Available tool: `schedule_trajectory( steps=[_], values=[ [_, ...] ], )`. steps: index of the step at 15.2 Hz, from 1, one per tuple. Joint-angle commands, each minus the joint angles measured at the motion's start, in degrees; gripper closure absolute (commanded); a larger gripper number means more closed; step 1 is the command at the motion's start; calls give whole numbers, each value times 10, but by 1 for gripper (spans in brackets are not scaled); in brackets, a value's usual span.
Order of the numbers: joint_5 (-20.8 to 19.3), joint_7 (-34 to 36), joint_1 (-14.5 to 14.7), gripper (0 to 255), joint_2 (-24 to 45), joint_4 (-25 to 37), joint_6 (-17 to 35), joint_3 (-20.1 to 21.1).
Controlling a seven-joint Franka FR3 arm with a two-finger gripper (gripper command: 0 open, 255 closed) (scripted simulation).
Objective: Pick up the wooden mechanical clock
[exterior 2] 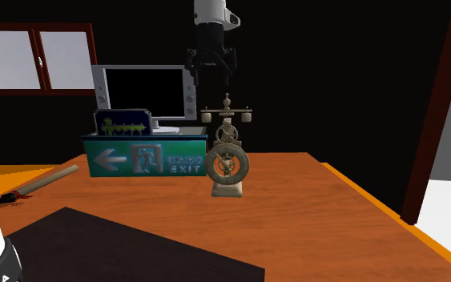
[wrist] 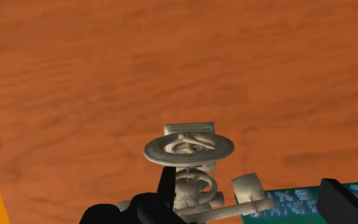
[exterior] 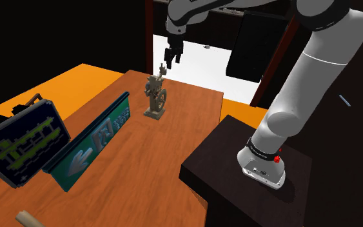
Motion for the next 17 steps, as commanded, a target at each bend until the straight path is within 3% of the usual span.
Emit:
schedule_trajectory(
  steps=[1, 7, 13, 17],
  values=[
    [-3, -5, 0, 0, 46, 33, 10, 0],
    [-14, -14, 3, 0, 188, 166, 8, 3],
    [-25, -24, 5, 0, 343, 343, -24, 5],
    [-25, -22, 5, 0, 354, 330, 0, 5]
  ],
)
